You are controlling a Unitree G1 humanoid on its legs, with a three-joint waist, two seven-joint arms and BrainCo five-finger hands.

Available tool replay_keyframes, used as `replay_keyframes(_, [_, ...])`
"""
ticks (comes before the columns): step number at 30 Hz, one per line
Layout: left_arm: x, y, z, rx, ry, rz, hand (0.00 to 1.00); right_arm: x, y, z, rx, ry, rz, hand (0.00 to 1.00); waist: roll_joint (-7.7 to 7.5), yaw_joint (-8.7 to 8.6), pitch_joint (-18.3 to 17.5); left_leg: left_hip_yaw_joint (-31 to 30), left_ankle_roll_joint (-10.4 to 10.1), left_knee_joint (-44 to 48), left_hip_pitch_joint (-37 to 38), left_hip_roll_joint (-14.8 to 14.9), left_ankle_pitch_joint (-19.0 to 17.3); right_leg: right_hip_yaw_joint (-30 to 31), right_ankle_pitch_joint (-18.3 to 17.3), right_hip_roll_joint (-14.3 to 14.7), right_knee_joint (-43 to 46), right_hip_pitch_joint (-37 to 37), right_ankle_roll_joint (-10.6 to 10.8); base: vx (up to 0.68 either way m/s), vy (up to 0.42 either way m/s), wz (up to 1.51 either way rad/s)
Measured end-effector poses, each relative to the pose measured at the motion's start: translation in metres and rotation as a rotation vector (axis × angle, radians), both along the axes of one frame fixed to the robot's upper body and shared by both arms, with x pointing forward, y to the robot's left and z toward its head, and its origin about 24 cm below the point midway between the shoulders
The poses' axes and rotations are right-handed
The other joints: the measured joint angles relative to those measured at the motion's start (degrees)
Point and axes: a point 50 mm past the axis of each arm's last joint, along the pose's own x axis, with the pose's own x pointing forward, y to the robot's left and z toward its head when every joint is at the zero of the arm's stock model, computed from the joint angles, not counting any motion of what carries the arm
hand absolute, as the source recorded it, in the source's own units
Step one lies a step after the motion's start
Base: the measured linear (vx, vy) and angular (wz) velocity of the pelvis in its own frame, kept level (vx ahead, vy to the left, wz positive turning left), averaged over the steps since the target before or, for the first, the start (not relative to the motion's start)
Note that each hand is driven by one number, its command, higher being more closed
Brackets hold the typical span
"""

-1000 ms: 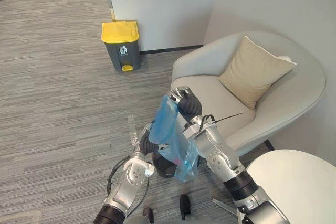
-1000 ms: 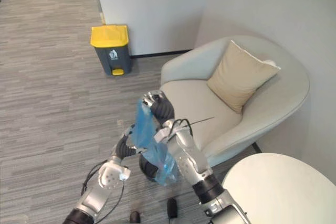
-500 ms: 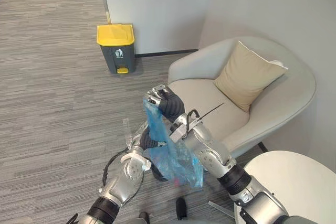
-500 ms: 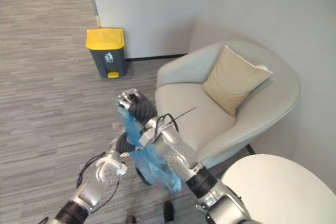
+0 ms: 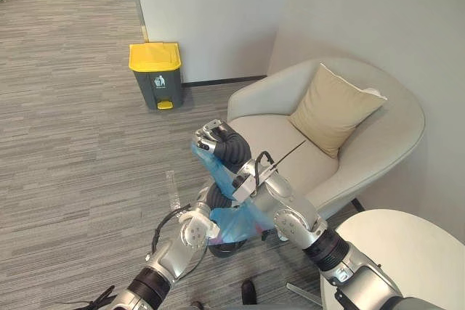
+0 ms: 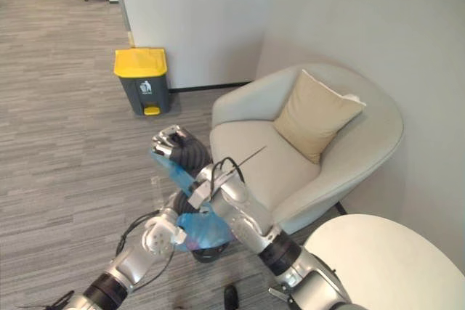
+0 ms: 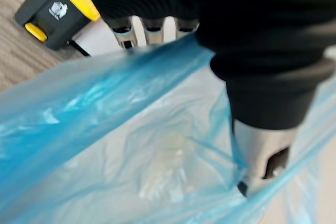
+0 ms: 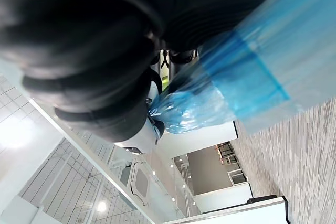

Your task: Gather rubbish on tea table into small bin, then transfer packed bag to large trash can.

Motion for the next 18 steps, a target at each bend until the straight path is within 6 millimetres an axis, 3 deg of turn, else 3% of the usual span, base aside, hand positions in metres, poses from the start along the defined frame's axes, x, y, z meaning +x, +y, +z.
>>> replay_keyframes(6, [-0.001, -0.007, -0.01, -0.016, 0.055, -0.004, 0.0, 0.001, 0.006, 0.008, -0.012, -0.026, 0.009, 1.0, 0.01, 0.01, 0.0, 1.21, -0.43, 0.58, 0.18, -0.04, 0.17, 0.68, -1.12, 0.0, -0.01, -0.21, -0.73, -0.01, -0.006, -0.09])
replay_keyframes(7, [-0.001, -0.009, -0.012, -0.01, 0.06, -0.013, 1.0, 0.001, 0.007, 0.009, -0.011, -0.031, 0.011, 1.0, 0.01, 0.03, 0.0, 1.26, -0.47, 0.77, 0.17, -0.01, 0.19, 0.68, -1.3, 0.03, -0.01, -0.17, -0.56, 0.01, -0.011, -0.04])
replay_keyframes(18, [-0.005, -0.018, -0.025, -0.006, 0.128, -0.014, 1.0, -0.003, 0.02, 0.018, 0.02, -0.05, 0.052, 1.0, 0.21, -0.02, 0.11, 2.26, -0.03, 3.29, -0.07, 0.51, -1.59, 1.41, -1.23, 0.32, -0.14, 0.31, -0.9, 0.02, 0.008, -0.05])
